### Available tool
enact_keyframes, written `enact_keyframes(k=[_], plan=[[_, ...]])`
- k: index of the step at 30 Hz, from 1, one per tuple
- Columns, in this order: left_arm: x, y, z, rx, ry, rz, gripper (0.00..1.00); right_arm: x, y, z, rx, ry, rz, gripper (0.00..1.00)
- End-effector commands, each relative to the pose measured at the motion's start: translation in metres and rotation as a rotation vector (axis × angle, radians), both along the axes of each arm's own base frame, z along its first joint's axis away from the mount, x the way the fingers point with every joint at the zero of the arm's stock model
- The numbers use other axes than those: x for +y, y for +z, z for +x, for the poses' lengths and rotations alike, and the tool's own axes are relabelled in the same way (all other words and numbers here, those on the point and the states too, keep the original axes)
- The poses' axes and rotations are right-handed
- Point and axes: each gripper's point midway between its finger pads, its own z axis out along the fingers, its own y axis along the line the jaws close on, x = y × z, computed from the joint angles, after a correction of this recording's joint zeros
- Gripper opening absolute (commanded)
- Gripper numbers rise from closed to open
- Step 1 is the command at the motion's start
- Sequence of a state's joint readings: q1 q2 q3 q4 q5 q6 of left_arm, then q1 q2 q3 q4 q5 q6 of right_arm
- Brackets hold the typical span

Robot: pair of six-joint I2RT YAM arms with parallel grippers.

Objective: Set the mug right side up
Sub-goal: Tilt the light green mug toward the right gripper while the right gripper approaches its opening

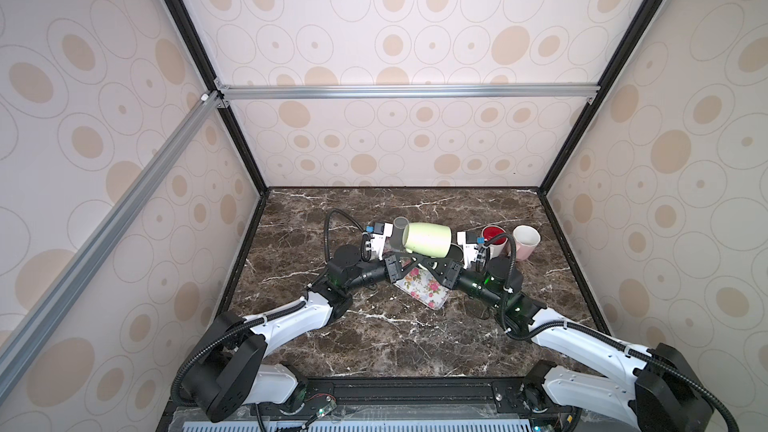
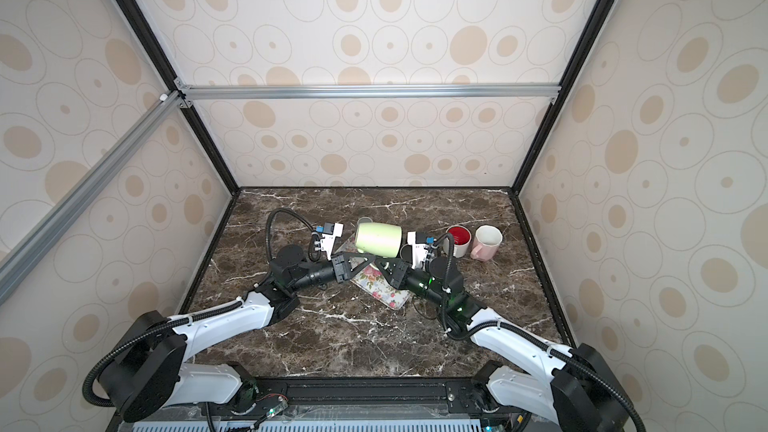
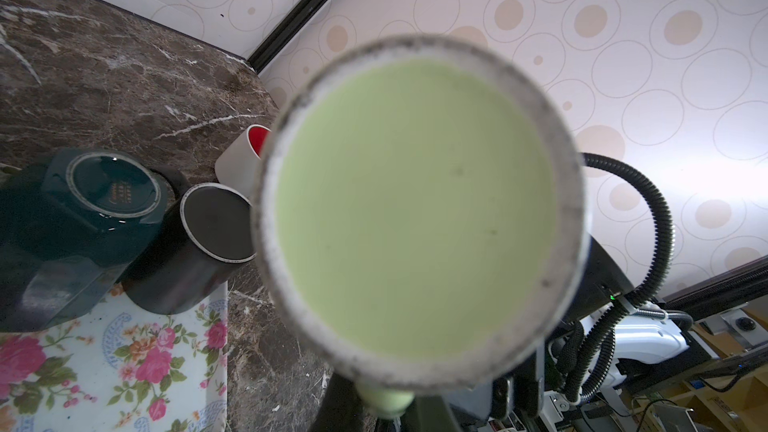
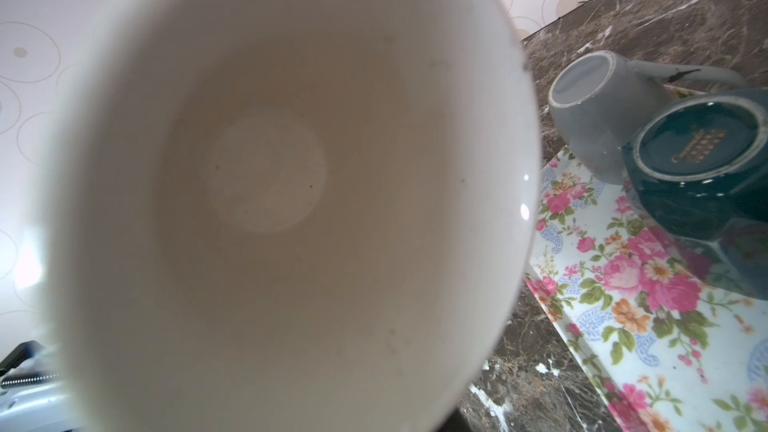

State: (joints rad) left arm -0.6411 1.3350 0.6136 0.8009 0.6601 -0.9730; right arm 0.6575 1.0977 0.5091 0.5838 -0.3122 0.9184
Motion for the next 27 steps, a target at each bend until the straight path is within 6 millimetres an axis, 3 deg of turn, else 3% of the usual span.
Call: enact_keyframes(k=[1,13,18,26,27], plan=[[-0.002,0.029,-0.010,-0.102,-0.046,-0.071,0.00,0.004,0.031,0.001,-0.082,0.007,0.081,0.22],[-0.008,0.011,-0.003,-0.066,-0.051,-0.056,0.00,0.003,0.053,-0.008,-0.186,0.038,0.125,0.21],[-0.009,0.007,-0.001,-0.056,-0.049,-0.049,0.00,0.004,0.053,-0.009,-0.190,0.045,0.127,0.00],[-0.008,0.000,0.004,-0.057,-0.024,-0.008,0.00,0.005,0.044,-0.005,-0.156,0.032,0.109,0.00],[-0.008,-0.001,0.005,-0.057,-0.023,-0.005,0.07,0.004,0.043,-0.004,-0.149,0.025,0.104,0.00]])
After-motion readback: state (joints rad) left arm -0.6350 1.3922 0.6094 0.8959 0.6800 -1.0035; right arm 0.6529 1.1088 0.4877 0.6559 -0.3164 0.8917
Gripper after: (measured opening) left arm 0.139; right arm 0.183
